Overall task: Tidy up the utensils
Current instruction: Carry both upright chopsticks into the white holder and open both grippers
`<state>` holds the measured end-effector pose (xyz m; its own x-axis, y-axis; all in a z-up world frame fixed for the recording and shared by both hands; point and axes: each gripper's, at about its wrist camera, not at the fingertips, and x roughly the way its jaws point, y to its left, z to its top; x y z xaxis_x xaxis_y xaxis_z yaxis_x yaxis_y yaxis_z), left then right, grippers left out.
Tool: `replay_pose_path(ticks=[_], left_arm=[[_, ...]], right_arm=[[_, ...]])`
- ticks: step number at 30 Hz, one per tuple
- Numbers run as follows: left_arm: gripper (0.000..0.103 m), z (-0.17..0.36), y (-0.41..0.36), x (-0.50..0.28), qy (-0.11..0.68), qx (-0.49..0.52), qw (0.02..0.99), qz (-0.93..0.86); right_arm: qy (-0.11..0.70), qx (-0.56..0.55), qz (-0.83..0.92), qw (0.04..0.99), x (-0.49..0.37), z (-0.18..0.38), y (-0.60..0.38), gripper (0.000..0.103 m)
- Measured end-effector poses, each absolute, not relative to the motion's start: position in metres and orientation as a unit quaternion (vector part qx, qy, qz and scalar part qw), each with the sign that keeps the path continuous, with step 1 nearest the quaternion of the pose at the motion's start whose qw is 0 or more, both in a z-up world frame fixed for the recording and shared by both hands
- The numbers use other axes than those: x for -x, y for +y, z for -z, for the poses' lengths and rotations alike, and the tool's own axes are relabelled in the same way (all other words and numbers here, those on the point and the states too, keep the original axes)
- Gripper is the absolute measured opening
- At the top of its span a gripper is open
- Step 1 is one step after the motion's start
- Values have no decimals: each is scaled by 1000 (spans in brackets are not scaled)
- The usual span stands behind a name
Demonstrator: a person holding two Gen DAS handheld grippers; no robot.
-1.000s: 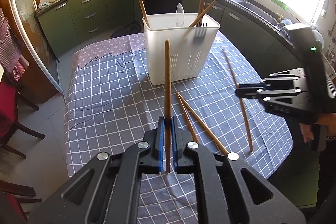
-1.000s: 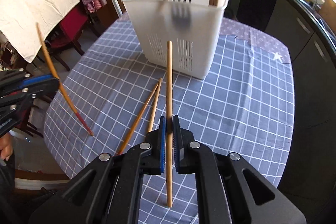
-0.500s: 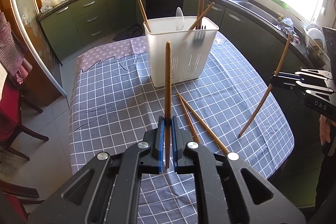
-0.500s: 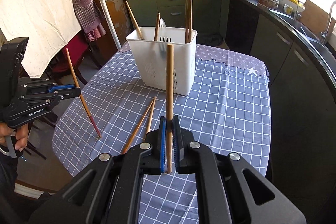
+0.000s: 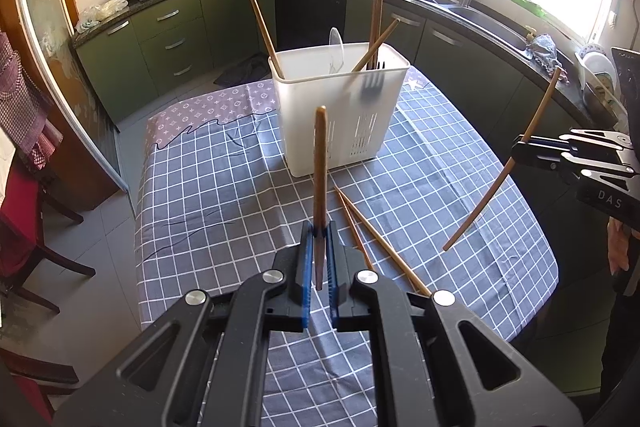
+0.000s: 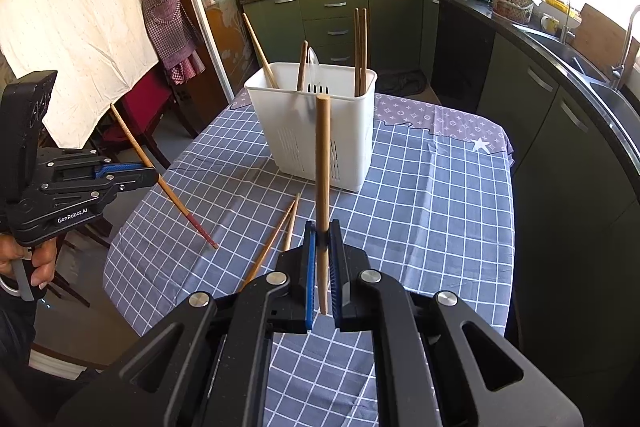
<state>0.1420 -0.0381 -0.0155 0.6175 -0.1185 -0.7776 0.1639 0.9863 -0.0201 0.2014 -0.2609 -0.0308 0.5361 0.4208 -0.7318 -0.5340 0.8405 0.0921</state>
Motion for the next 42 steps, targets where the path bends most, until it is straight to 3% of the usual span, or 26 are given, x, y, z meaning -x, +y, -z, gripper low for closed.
replay_pose_path(ticks=[7,23,29,42], left_arm=[[7,-14,-41,-146,411,-32,908,82],[7,-143,-55,-195,295,-30,951,86],[7,-132,-57,-236,301,-25,951,72],[7,-52,-52,-281,390,-24,918,67]], right_arm=[[366,61,-285,884,-204,-10,-263,7],[271,17,-278,922,-266,-139,-257,7],[267,14,-274,924,-304,-137,-241,7],[324,38,-267,907,-357,-53,-212,8]])
